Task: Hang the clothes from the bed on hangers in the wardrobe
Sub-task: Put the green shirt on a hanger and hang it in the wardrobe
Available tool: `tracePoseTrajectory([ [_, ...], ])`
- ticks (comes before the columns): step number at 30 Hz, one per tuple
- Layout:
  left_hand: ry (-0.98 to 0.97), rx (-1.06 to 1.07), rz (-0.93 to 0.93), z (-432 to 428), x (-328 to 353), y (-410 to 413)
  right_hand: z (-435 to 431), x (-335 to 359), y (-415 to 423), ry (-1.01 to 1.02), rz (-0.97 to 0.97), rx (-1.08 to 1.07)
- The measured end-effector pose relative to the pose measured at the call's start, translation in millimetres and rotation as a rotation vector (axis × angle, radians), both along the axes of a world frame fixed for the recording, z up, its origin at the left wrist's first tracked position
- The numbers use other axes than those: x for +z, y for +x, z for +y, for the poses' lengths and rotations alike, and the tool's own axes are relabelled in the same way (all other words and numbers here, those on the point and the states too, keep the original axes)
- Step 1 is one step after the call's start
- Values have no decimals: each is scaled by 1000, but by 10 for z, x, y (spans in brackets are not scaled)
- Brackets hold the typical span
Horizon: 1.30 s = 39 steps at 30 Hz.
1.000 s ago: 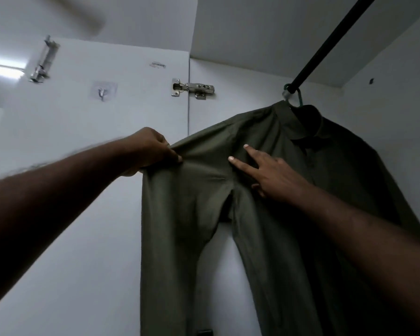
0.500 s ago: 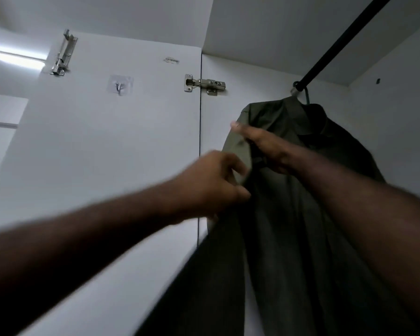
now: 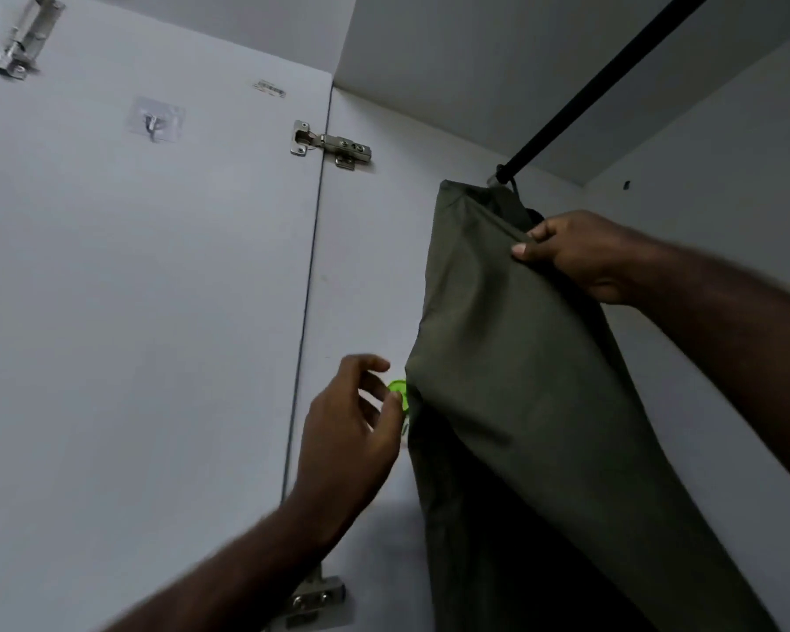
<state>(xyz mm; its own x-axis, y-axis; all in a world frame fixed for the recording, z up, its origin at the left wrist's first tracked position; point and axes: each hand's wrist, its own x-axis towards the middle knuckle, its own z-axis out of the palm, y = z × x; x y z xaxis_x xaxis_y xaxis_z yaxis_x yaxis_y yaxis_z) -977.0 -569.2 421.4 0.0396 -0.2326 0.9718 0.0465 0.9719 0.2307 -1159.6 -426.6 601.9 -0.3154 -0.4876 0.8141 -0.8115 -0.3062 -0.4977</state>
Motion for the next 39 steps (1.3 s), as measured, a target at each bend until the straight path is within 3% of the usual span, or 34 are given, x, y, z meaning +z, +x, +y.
tracePoseTrajectory([
  [4, -8, 21, -126, 34, -37, -279, 24, 59, -190, -118, 31, -79],
  [11, -162, 371, -121, 123, 320, -364, -139, 18, -443, -211, 110, -154],
  [14, -203, 286, -131, 7, 418, -216, -256, -45, -433, -214, 174, -250],
  [17, -102, 61, -88, -204, 422, -13, -412, -192, -398, -251, 240, -262],
  [22, 57, -4, -111, -431, 508, 191, -822, -484, -466, -54, 314, -263],
  [25, 144, -33, -154, -547, 659, 281, -1057, -557, -486, -39, 233, -287],
  [29, 321, -195, -131, -544, 767, 333, -1229, -576, -398, -88, -106, -41],
  [32, 279, -114, -183, -577, 785, 356, -1256, -589, -326, -173, -219, -27],
  [35, 156, 207, -279, -643, 750, 326, -1251, -742, -275, -131, -49, -446],
  [37, 134, 290, -317, -661, 748, 286, -1237, -892, -130, -212, 223, -704],
  [39, 118, 306, -334, -661, 774, 266, -1296, -1067, 127, -447, 485, -599],
])
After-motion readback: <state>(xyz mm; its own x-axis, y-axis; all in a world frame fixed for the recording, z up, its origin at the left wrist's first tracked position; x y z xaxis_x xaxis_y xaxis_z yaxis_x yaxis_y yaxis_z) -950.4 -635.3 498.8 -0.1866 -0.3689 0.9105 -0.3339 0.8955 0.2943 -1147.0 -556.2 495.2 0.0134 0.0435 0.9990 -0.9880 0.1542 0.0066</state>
